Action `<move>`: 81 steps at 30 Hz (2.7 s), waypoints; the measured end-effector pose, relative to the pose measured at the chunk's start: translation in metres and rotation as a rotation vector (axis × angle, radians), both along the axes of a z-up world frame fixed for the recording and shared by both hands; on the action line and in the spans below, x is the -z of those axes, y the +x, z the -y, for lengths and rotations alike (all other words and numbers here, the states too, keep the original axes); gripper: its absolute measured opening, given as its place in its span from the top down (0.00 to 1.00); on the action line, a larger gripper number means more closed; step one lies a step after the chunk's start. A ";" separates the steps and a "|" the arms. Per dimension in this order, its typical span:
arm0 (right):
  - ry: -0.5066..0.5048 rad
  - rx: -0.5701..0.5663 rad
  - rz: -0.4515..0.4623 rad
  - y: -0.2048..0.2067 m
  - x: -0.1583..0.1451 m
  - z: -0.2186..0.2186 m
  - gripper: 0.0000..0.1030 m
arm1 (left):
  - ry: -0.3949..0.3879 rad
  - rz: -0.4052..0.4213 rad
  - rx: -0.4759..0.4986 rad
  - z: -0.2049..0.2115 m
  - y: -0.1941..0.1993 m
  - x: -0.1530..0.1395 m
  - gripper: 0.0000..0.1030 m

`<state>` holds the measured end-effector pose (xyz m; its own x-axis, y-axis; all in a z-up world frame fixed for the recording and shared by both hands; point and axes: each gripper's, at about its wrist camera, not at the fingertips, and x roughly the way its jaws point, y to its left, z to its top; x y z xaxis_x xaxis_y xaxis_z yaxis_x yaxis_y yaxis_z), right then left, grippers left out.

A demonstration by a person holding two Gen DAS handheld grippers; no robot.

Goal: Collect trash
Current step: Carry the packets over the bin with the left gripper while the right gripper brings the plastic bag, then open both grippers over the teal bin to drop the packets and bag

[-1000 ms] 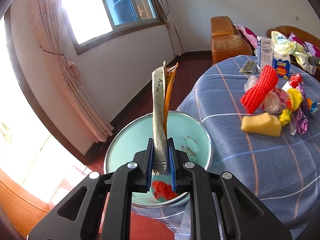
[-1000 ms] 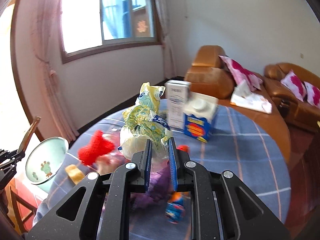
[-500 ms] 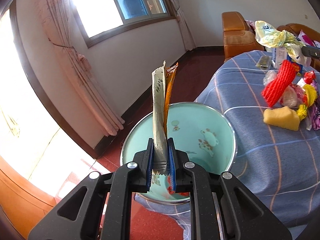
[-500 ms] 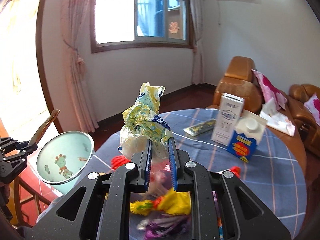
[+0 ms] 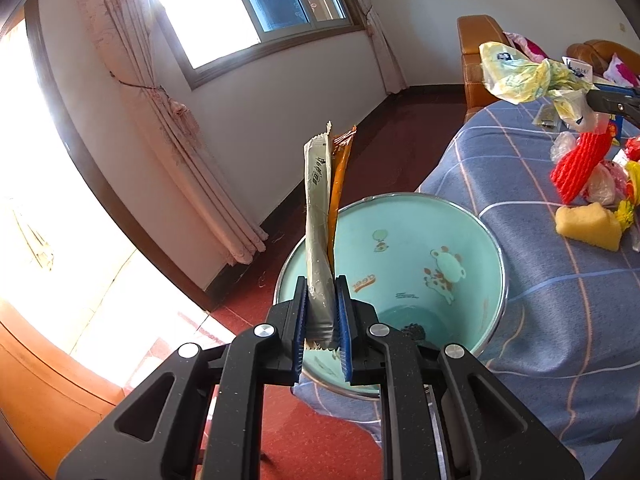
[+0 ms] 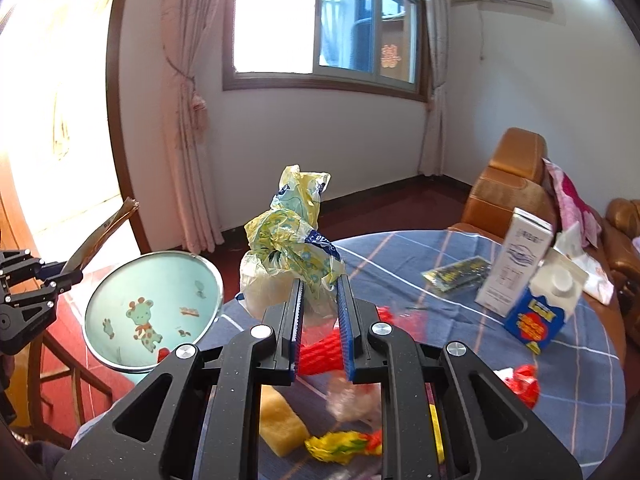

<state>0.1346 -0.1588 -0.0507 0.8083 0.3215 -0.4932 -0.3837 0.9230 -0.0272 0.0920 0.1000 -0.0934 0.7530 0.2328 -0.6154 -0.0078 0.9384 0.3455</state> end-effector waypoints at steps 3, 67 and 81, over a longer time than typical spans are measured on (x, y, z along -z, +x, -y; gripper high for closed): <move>-0.016 -0.035 -0.001 0.001 0.002 -0.011 0.83 | 0.002 -0.007 -0.003 -0.002 0.001 0.002 0.86; -0.116 -0.281 -0.010 0.006 0.017 -0.091 0.83 | 0.028 -0.040 -0.011 -0.019 0.000 0.006 0.85; -0.118 -0.291 -0.010 0.006 0.017 -0.095 0.82 | 0.025 -0.038 -0.006 -0.019 0.000 0.008 0.77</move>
<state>0.1409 -0.0635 -0.0681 0.6857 0.4786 -0.5484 -0.6322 0.7651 -0.1227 0.0920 0.1187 -0.1016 0.7276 0.2532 -0.6376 0.0000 0.9294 0.3691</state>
